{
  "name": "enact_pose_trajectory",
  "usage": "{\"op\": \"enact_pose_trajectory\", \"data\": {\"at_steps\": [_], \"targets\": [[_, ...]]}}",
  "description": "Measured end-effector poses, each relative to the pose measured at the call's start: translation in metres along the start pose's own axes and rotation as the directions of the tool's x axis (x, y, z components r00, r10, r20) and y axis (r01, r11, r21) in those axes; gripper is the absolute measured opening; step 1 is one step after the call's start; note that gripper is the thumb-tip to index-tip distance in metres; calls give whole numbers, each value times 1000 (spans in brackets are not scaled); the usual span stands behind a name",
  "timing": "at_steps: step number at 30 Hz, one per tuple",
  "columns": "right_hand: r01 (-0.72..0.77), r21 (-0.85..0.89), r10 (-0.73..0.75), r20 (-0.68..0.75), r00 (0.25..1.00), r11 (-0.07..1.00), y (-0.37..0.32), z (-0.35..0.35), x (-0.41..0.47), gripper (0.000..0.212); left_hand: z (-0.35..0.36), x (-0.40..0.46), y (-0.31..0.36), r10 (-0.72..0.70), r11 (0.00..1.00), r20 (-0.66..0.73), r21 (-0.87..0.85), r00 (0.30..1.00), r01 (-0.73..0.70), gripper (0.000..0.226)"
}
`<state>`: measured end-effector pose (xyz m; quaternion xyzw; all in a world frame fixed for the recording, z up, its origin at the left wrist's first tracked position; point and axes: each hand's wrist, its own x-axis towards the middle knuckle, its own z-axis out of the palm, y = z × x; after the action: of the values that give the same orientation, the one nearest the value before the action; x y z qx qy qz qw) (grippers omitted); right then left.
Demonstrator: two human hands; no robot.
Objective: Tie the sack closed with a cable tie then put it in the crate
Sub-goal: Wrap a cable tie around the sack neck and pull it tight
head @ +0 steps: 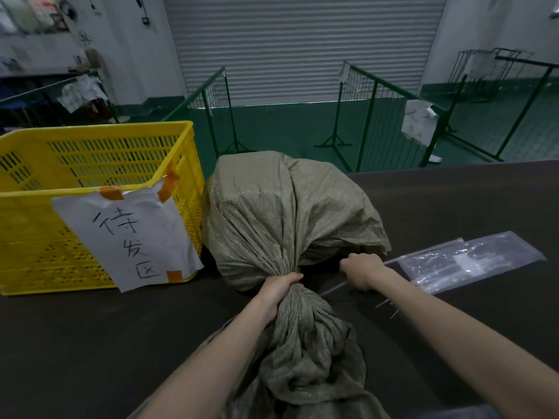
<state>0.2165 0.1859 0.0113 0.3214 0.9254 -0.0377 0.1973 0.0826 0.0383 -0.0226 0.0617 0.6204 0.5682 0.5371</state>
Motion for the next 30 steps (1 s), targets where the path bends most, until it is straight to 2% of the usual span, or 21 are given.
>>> {"op": "enact_pose_trajectory", "data": {"at_steps": [2,5,8,12,14,18,21,24,27,30], "targets": [[37,31,-37,-10,999,999,-12,-2,4,28,1,-1,0,2,1000,6,8,1000,-3,26],[80,229,-91,36,995,970,-30,-9,14,15,-1,1,0,-8,1000,20,29,1000,8,27],[109,379,-139,54,989,919,-46,-11,25,17,-7,1,2,-19,997,59,82,998,14,29],[122,475,-148,17,989,871,-59,-11,34,12,-16,1,4,116,956,12,271,993,-115,36],[100,501,-119,7,993,860,-62,-8,38,18,-23,1,6,163,917,28,365,986,-162,45],[87,542,-105,2,994,836,-62,2,46,24,-47,-5,17,53,842,102,530,993,-99,70],[110,550,-135,5,991,828,-64,1,47,22,-70,-4,23,-121,865,191,502,974,9,79],[115,574,-148,11,989,811,-65,-2,47,19,-92,3,24,-117,883,146,467,982,36,61],[109,592,-153,24,988,798,-66,-3,47,18,-102,4,20,-32,884,74,467,997,-6,24],[111,594,-151,19,988,797,-68,-2,48,20,-103,0,17,54,883,-31,468,998,-33,26]]}}
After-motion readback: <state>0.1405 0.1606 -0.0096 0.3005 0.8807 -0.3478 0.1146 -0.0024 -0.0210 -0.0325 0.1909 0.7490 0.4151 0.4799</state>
